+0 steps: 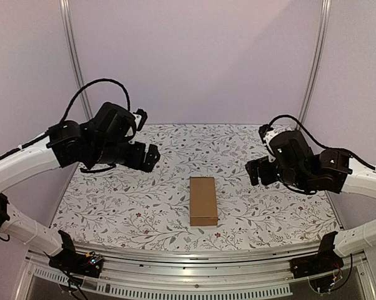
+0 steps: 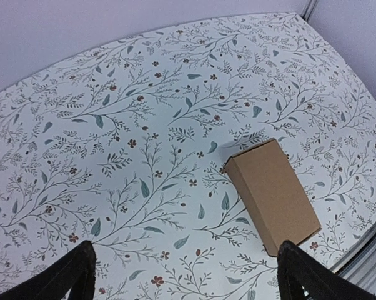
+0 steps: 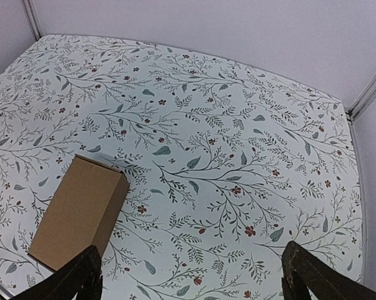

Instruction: Fold the paper box

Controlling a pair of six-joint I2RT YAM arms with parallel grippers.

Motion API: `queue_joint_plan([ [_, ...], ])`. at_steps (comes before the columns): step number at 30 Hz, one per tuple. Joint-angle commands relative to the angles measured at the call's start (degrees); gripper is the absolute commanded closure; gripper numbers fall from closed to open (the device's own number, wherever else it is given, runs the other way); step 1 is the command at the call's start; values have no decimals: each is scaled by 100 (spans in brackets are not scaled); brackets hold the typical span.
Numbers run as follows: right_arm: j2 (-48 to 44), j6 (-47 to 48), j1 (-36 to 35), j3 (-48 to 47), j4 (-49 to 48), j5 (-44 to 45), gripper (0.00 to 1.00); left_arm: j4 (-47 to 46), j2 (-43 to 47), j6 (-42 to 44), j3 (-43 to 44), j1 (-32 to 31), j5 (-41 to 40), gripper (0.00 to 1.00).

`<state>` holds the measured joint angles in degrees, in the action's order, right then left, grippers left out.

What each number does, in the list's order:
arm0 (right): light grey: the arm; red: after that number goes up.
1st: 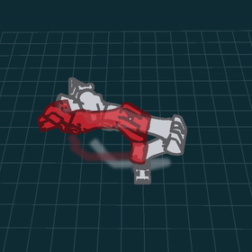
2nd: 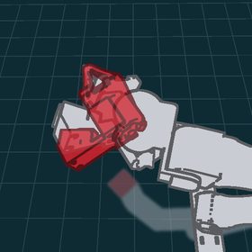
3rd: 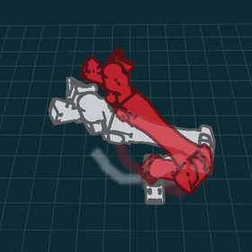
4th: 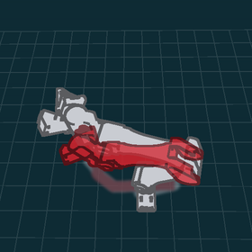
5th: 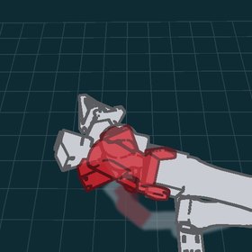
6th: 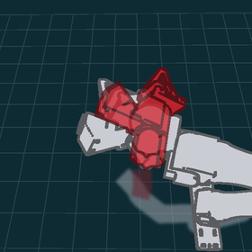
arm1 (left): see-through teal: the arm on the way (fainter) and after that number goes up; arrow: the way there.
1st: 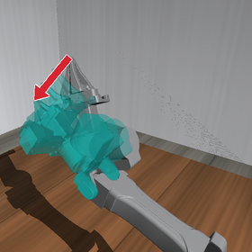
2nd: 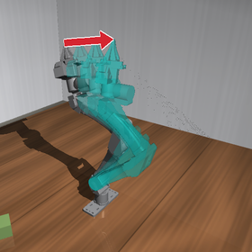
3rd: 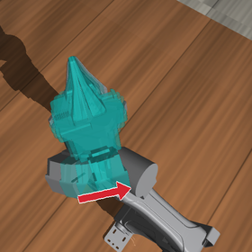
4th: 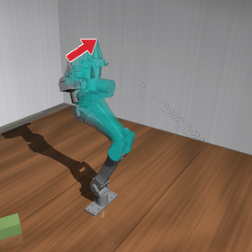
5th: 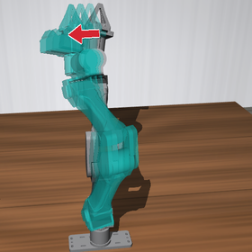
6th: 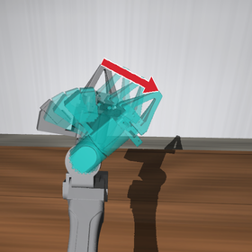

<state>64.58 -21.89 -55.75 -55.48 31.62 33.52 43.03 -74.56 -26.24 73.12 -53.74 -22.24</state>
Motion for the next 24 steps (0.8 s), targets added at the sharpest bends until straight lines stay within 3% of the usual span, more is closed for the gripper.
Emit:
queue_joint_plan([
  [1,-173,9,32,-560,752,719,1,387,385,699,124,236,-64,0],
  [7,97,155,67,-1084,1595,1572,1,444,863,1009,43,1081,298,1],
  [11,538,247,659,-1645,2404,1172,1,428,1084,1143,-74,1671,531,0],
  [17,314,148,2690,-1580,2289,-957,1,248,1410,1092,-445,2578,1078,1],
  [19,160,158,3084,-1499,2188,-999,1,190,1515,1065,-601,2815,1199,0],
  [24,-249,364,3146,-1126,1855,-699,1,79,1756,1004,-1004,3025,1265,0],
])
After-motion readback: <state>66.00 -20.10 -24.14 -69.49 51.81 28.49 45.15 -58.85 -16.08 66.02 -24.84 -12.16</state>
